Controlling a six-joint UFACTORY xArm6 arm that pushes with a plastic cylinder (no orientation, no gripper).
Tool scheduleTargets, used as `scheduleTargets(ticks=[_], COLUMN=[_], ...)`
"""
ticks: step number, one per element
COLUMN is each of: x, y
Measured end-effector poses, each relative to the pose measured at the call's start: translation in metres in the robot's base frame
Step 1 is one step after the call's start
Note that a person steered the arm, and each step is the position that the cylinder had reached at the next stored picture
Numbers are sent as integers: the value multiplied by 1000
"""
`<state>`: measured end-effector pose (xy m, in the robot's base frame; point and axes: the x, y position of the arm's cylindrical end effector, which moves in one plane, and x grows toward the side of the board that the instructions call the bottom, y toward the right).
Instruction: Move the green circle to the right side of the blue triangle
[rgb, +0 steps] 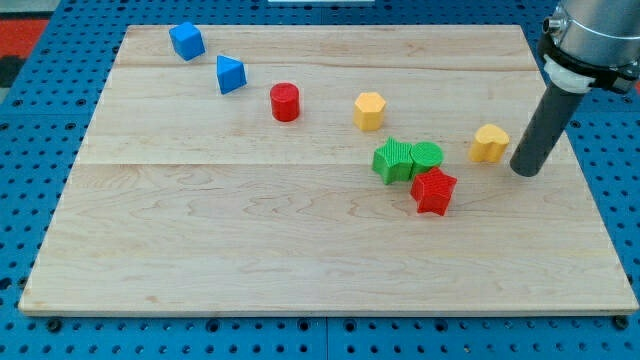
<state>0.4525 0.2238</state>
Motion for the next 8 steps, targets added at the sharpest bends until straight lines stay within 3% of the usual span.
scheduleTargets(ticks=[2,5,6,8], x=[0,1,20,-7], y=[-49,-237,-208,-131])
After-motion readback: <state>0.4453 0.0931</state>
